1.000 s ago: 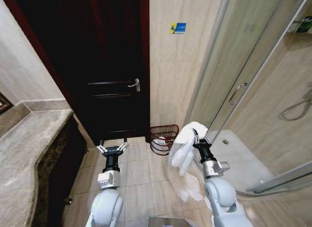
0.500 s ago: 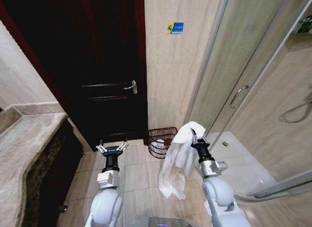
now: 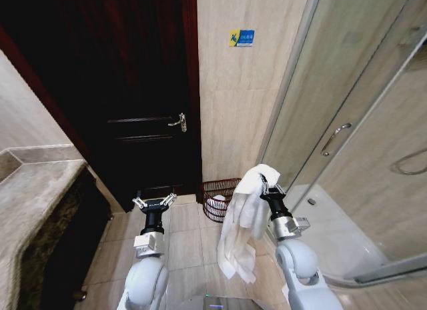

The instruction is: Discard the used towel into the hamper.

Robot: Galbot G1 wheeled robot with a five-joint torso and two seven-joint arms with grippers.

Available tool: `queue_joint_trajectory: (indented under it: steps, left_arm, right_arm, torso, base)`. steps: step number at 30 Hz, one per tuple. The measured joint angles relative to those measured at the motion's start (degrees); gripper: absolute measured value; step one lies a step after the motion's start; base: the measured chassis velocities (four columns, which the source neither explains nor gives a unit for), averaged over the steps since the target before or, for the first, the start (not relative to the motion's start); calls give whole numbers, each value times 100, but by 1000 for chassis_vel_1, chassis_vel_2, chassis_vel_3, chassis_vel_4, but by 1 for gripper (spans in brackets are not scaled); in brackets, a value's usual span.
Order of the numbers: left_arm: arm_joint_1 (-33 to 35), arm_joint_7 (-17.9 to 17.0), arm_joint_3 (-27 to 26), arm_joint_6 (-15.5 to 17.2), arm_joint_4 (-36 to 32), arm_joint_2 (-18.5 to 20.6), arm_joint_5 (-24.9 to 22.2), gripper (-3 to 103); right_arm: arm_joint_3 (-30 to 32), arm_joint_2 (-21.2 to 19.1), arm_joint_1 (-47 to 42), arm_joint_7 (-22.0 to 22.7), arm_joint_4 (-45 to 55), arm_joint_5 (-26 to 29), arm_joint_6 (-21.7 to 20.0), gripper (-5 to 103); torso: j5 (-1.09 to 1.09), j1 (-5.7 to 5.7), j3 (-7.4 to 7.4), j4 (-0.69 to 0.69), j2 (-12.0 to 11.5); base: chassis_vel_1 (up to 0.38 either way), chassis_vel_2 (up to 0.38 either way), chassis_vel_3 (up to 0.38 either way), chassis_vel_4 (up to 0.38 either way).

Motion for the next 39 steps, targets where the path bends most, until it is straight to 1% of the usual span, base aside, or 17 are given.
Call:
queue_joint_trajectory:
  steps: [2,4,6,7,9,18,20,21,25,26,27,28,30,31,35,37,39]
  left_arm:
    - [-34,2,-9,-16,160,2,5,100]
    - [-41,2,-9,-27,202,3,7,100]
    - [-54,0,-2,-58,300,7,28,100]
    - [-54,0,-2,-58,300,7,28,100]
    - [-78,0,36,-66,334,20,39,100]
    - [-107,-86,145,-96,386,133,80,100]
    - [-72,-92,176,-90,370,113,110,100]
    - [-72,-92,176,-90,370,113,110,100]
    - [38,-97,237,-90,303,58,269,100]
    - [38,-97,237,-90,303,58,269,100]
    - [65,-93,238,-90,289,50,307,100]
    - [94,-85,236,-89,273,32,351,100]
    - [106,-81,233,-85,268,21,367,100]
    - [137,-73,224,-71,248,14,380,100]
    - [245,-66,166,-82,210,46,383,100]
    - [299,-65,95,-144,216,51,396,100]
    - [306,-64,86,-147,216,57,395,100]
  right_arm:
    - [-12,-89,329,286,387,277,-359,7]
    - [-8,-133,441,347,508,361,-488,7]
    - [19,-317,840,579,881,658,-937,7]
    - [19,-317,840,579,881,658,-937,7]
    - [103,-587,1277,767,1164,1028,-1249,7]
    - [275,-1544,2456,1121,1456,2273,-1765,7]
    - [232,-1901,3336,1352,1107,2810,-1936,7]
    - [232,-1901,3336,1352,1107,2810,-1936,7]
    - [-101,-2360,4861,1503,27,3311,-1975,7]
    - [-101,-2360,4861,1503,27,3311,-1975,7]
    - [-228,-2436,5225,1536,-241,3439,-1983,7]
    - [-461,-2549,6030,1574,-660,3650,-2022,7]
    - [-571,-2588,6387,1578,-844,3719,-2038,7]
    - [-790,-2643,7016,1576,-1185,3813,-2055,7]
    - [-1308,-2663,8191,1582,-1912,3990,-2139,7]
    - [-1762,-2633,8892,1710,-2333,4106,-2145,7]
    - [-1921,-2606,9101,1754,-2475,4147,-2143,7]
  torso:
    - [-1,-2,-1,0,0]
    - [-2,-3,-1,1,0]
    - [-2,-6,-2,1,1]
    - [-2,-6,-2,1,1]
    - [-2,-7,-2,1,2]
    - [-1,-5,-2,-1,2]
    - [0,-5,-1,0,1]
    - [0,-5,-1,0,1]
    - [0,-4,0,1,1]
    - [0,-4,0,1,1]
    - [3,-3,0,2,1]
    - [4,-2,1,1,1]
    - [1,-2,1,2,0]
    - [-8,-2,-1,2,1]
    - [1,-3,-1,1,1]
    - [-5,-4,-2,1,1]
    - [-5,-4,-2,0,2]
  base:
    - [0,0,0,0]
    - [0,0,0,0]
    - [53,-15,-31,39]
    - [53,-28,-22,39]
    - [0,0,0,0]
    - [0,0,0,0]
    - [0,0,0,0]
    - [0,0,0,0]
    - [0,0,0,0]
    - [0,0,0,0]
    - [0,0,0,0]
    - [0,0,0,0]
    - [0,0,0,0]
    - [0,0,0,0]
    - [0,0,0,0]
    - [0,0,0,0]
    - [0,0,0,0]
